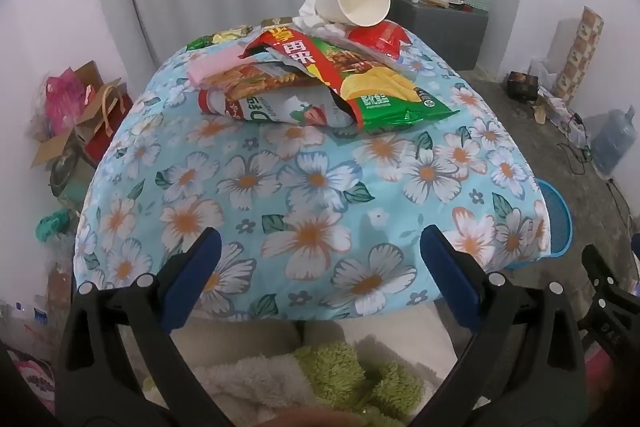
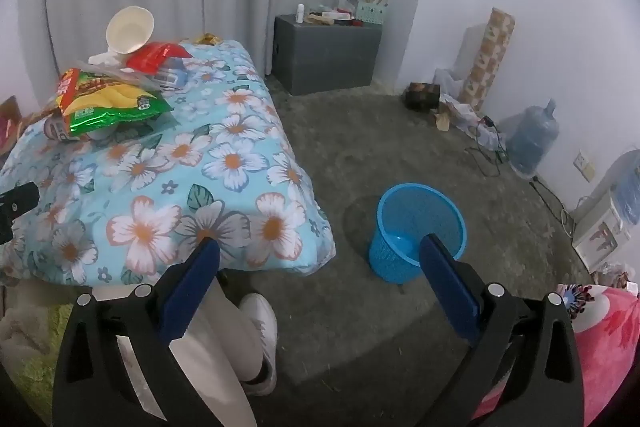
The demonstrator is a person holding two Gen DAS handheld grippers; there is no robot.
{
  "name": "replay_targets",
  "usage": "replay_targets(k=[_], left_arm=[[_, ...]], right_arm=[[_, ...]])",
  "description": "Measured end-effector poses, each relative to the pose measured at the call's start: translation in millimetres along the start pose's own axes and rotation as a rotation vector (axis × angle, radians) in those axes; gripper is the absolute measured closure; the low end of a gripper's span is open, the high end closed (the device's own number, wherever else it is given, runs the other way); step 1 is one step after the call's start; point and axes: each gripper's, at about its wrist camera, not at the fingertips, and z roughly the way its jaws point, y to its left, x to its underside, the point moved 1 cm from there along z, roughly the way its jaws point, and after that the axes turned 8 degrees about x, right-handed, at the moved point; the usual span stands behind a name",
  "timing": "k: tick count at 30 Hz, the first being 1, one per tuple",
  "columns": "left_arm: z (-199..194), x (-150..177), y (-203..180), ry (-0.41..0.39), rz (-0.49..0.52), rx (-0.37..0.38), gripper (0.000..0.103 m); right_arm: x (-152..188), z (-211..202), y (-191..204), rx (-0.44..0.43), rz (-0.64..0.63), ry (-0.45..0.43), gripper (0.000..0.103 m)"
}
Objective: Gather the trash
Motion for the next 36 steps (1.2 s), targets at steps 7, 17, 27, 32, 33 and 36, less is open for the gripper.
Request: replay_targets(k=[7,17,27,32,33,36], left_arm=[[-0.3,2.2,7.4,-0.009,-0.001,0.004,0.007],[1.3,3.0,9.9,-0.002,-0.011,0.007,0.007],[1.8,2.2,9.9,-0.001,-0.013,0.004,0.007],[1.8,2.4,9.8,0.001,-0.013,0.002,0.007],[2.0,2.0,9.9,0.001,-0.014,0.002,0.007],[2.2,2.1,9.8,0.001,-0.014,0.001,0.007]], right_arm=[[-2.3,-3.2,2.4,-0.002,0.006,-0.001,0.006],[-3.5,-5.6,3.7,-0.005,0.004,-0.008,0.006],[-3.7,-5.1,4.1,-0.007,0.002,-0.01,0.006],[-3.9,-5.4,4.3,-0.006,0.003,-0.009,0.006],[-3.8,-5.7,4.4,-0.007,0.003,-0.009,0.006],[-4.0,-6.2,5.0,-0.006,0.001,-0.01,0.006]])
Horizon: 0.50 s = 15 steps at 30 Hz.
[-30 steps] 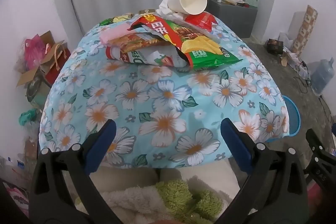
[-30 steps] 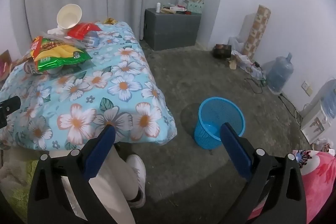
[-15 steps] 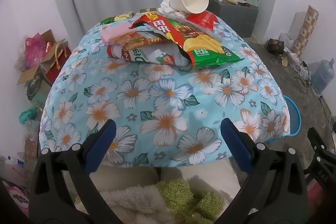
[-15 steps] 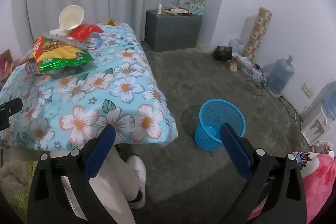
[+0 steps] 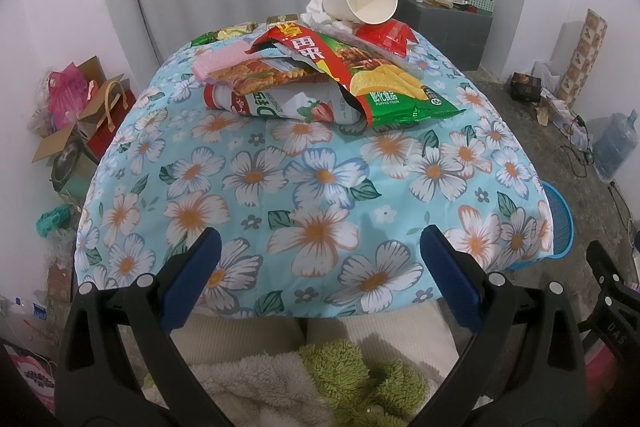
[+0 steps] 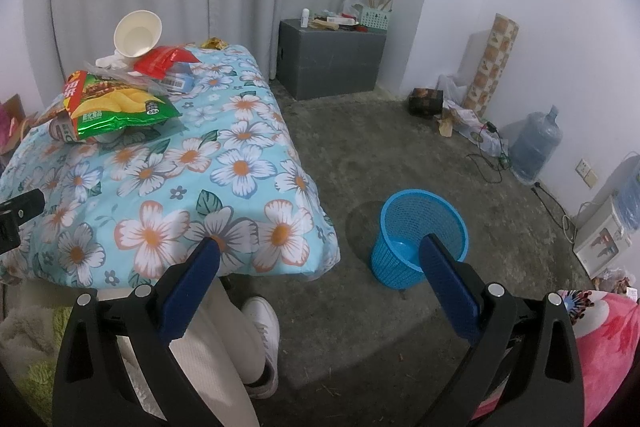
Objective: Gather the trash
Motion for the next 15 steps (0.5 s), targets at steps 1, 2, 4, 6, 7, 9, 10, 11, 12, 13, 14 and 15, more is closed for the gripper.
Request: replay_targets(k=[1,2,4,6,7,9,10,11,12,13,14,15], left_arm=[[-0.1,0.0,-0.4,0.0,0.0,0.0,0.007],[-1.0,2.1,-0.5,-0.001,-0.001,-0.002,0.007],[-0.9,2.9,0.4,-0.001,-0.002,-0.002,0.007],[-0.9,2.4,-0.3,-0.001,-0.001,-0.002,0.007],[-0.9,2.3,-0.4,-0.001,0.0,-0.002,0.007],[-0.9,2.5,-0.3,-0.001,0.0,-0.002,0.007],[-0.8,3.0,0.2,-0.001,0.0,-0.001,0.007],[-0.9,2.1,-0.6,-0.001,0.0,-0.001,0.007],[-0.6,3.1,0.5,-0.001,0.001,-0.002,0.007],[-0.8,2.1,-0.4,0.0,-0.001,-0.002,0.007],[-0.4,2.9,0.7,0.0,-0.001,-0.001,0.007],[-0.7,2.4,-0.1,0.0,-0.002,-0.002,0.007]], right_arm=[[0.1,0.3,-0.3,0.0,0.0,0.0,0.006],[0.1,0.2,-0.3,0.0,0.001,-0.001,0.006],[0.0,-0.1,-0.3,0.0,0.001,0.0,0.006],[0.2,0.0,-1.0,-0.002,0.003,0.0,0.006],[-0.2,-0.6,-0.3,-0.004,0.003,0.0,0.006],[-2.0,-1.9,2.8,-0.007,0.001,-0.001,0.006],[-2.3,-2.7,3.4,-0.008,0.001,-0.002,0.006],[-2.7,-3.2,4.1,-0.009,0.0,-0.002,0.006],[-2.3,-2.1,3.6,-0.011,0.001,-0.002,0.006],[-2.5,-2.3,3.9,-0.012,0.001,-0.002,0.006],[-2.4,-1.3,3.2,-0.014,0.001,-0.001,0.006],[-2.6,-1.6,3.6,-0.014,0.001,-0.001,0.006]])
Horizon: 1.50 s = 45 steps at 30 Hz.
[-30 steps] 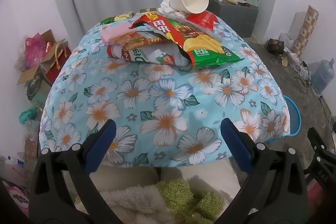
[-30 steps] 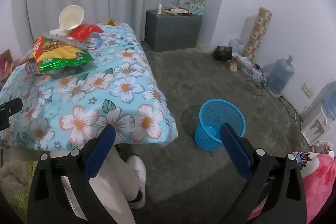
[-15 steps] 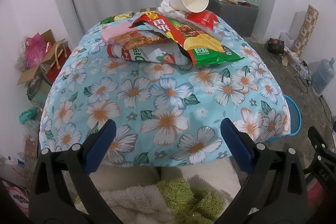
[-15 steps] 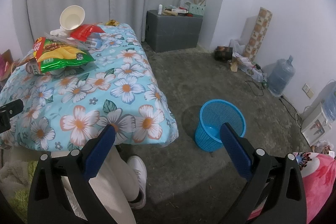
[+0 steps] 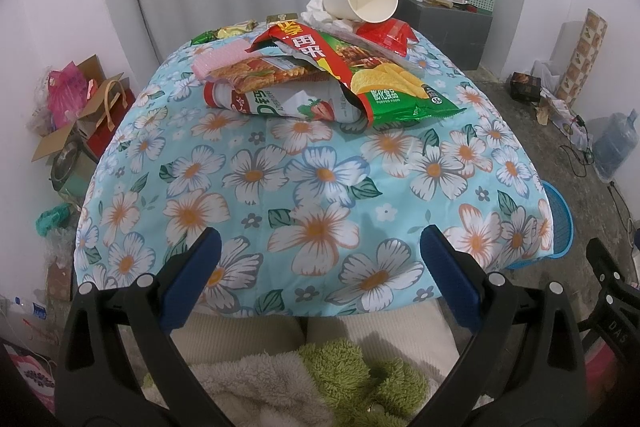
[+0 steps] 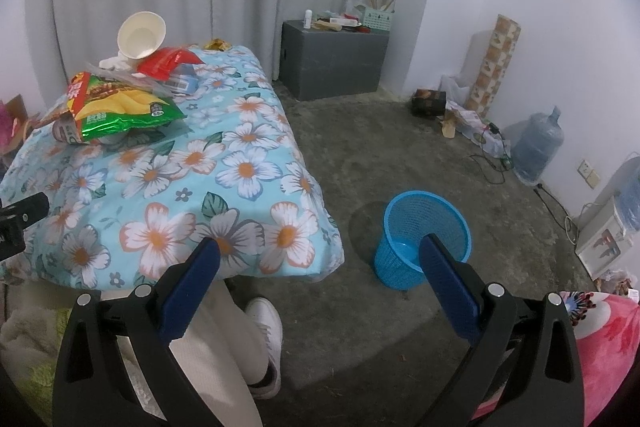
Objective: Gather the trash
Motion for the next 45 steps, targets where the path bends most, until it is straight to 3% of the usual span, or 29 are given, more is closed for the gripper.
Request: replay_targets(k=[45], left_arm=[[1.2,6.6,13.4,0.01,-0.016,0.005,0.007]], right_arm=[[-6.1,0.8,13.9,-0.008,-0.015,-0.002,0.006]])
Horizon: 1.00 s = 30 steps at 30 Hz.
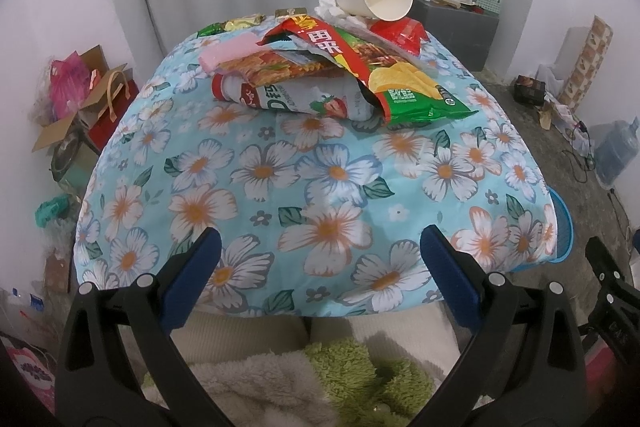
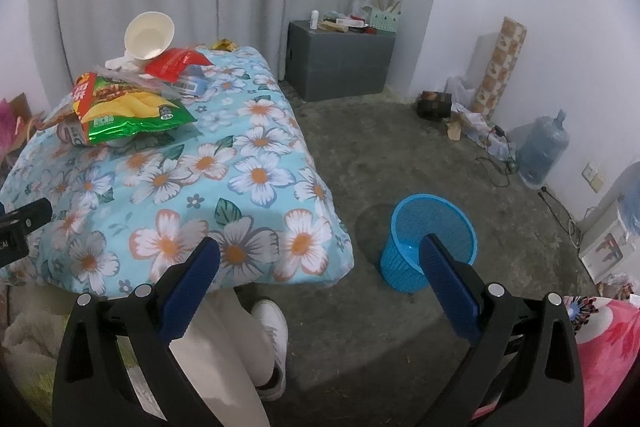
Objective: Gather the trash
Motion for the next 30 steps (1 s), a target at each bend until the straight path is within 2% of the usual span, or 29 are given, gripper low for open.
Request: replay_targets(k=[14,21,25,30], left_arm=[[-0.2,-12.8,21.5,-0.021,-0.06,-0.032,0.007],[-2.3,-24.6,68.6,-0.061,-0.163,-0.104,0.007],[-1.7,-30.1,102.7,-0.056,-0.218,-0.109,0.007],[-8.1,-34.7,143.5,-0.142,-0.274,-0.089,0.007]], right_arm=[[-16.4,3.8,24.3,-0.052,-0.038,-0.019,0.006],[-27.3,9.3,41.7,-0.128,-0.034,-0.058,0.006],[-37.5,11.2,60.0,-0.173,-0.074,-0.111,0.006],[-54.2,11.4,74.9,-0.27,-0.067,-0.152,0.006]])
